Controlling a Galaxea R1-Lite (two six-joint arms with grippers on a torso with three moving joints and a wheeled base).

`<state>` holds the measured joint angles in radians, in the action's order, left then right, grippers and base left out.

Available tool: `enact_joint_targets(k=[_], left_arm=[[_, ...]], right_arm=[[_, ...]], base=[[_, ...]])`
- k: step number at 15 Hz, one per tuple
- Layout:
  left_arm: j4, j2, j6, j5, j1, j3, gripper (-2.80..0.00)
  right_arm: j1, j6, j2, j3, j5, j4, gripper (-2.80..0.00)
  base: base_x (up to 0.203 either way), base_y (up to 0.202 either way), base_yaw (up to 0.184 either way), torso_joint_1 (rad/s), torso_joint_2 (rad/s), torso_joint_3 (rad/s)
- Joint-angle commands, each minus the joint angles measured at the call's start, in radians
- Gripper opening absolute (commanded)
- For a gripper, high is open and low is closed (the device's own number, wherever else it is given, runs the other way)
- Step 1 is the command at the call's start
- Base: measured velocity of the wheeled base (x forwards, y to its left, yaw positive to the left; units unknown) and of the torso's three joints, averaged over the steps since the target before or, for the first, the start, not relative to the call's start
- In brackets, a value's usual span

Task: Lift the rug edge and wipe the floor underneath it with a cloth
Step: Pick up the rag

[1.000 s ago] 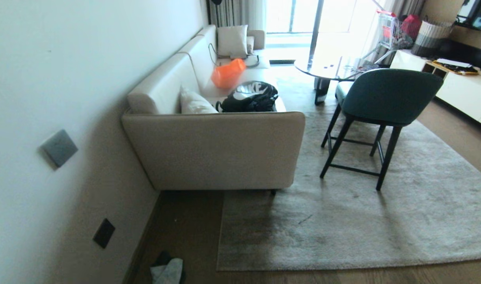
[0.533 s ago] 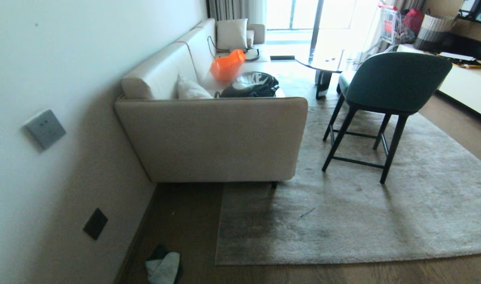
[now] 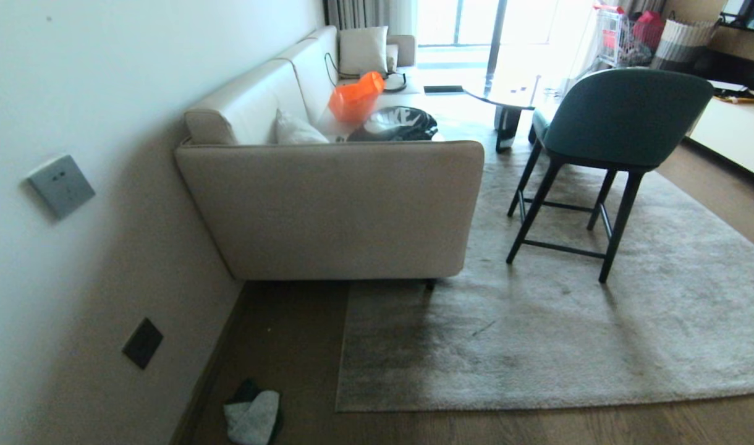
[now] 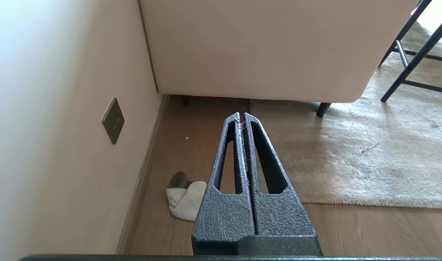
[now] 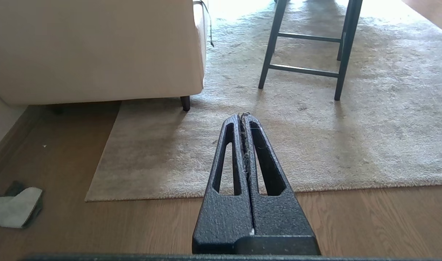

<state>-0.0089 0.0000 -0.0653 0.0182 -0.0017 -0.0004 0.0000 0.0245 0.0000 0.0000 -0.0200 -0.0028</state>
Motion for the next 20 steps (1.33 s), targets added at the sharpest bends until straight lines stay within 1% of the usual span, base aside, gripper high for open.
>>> enact_joint_targets(k=[1, 7, 11, 20], left_arm=[[0.000, 0.000, -0.001, 0.000, 0.000, -0.001, -2.80], [0.000, 0.000, -0.001, 0.000, 0.000, 0.000, -2.80], [0.000, 0.000, -0.001, 0.000, 0.000, 0.000, -2.80], [0.000, 0.000, -0.001, 0.000, 0.000, 0.000, -2.80]], right_arm=[[0.000, 0.000, 0.000, 0.000, 0.000, 0.000, -2.80], [0.000, -0.003, 0.000, 0.000, 0.000, 0.001, -2.80], [0.000, -0.003, 0.000, 0.000, 0.000, 0.001, -2.80], [0.000, -0.003, 0.000, 0.000, 0.000, 0.001, -2.80]], base=[[0.000, 0.000, 0.000, 0.000, 0.00, 0.000], [0.000, 0.000, 0.000, 0.000, 0.00, 0.000], [0.000, 0.000, 0.000, 0.010, 0.09, 0.100], [0.000, 0.000, 0.000, 0.000, 0.00, 0.000]])
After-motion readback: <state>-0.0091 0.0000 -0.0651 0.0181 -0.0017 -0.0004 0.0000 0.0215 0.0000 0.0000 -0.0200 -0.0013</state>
